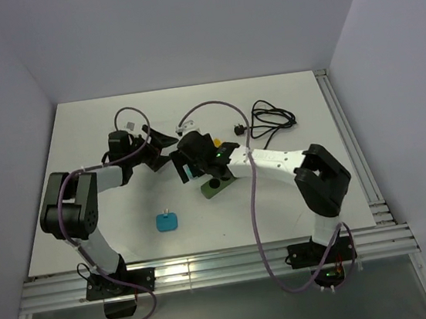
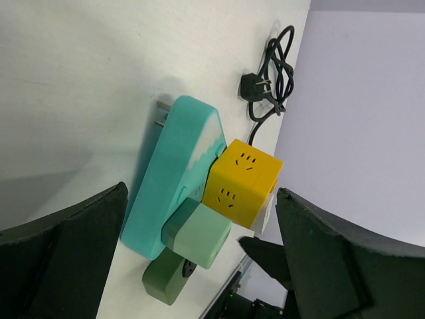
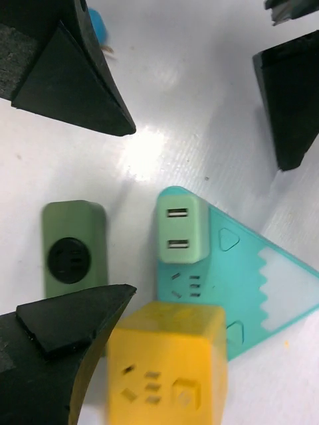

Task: Insert the plug
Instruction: Insert the plug into the socket, then pick up the plug from the center of the board.

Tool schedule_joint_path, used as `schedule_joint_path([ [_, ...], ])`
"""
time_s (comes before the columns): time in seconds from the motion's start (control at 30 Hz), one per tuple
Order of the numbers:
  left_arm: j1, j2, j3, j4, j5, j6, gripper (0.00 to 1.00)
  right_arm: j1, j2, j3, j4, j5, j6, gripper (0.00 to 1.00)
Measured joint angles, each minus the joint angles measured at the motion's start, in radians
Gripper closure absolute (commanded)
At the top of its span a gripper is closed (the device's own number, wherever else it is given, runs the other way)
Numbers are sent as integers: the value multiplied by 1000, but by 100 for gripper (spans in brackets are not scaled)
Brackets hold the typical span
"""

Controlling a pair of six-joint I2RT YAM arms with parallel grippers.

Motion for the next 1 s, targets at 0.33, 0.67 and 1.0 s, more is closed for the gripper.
schedule_joint_path([
  [0.33, 104, -279, -109, -214, -102, 115, 1, 106, -140, -76, -76, 33, 199, 0],
  [0.67, 106, -631, -134, -567, -312, 245, 1, 350, -132, -148, -122, 196, 560, 0],
  [1.0, 106, -780, -109, -806, -409, 275, 0, 496, 102, 146, -283, 325, 801, 0],
])
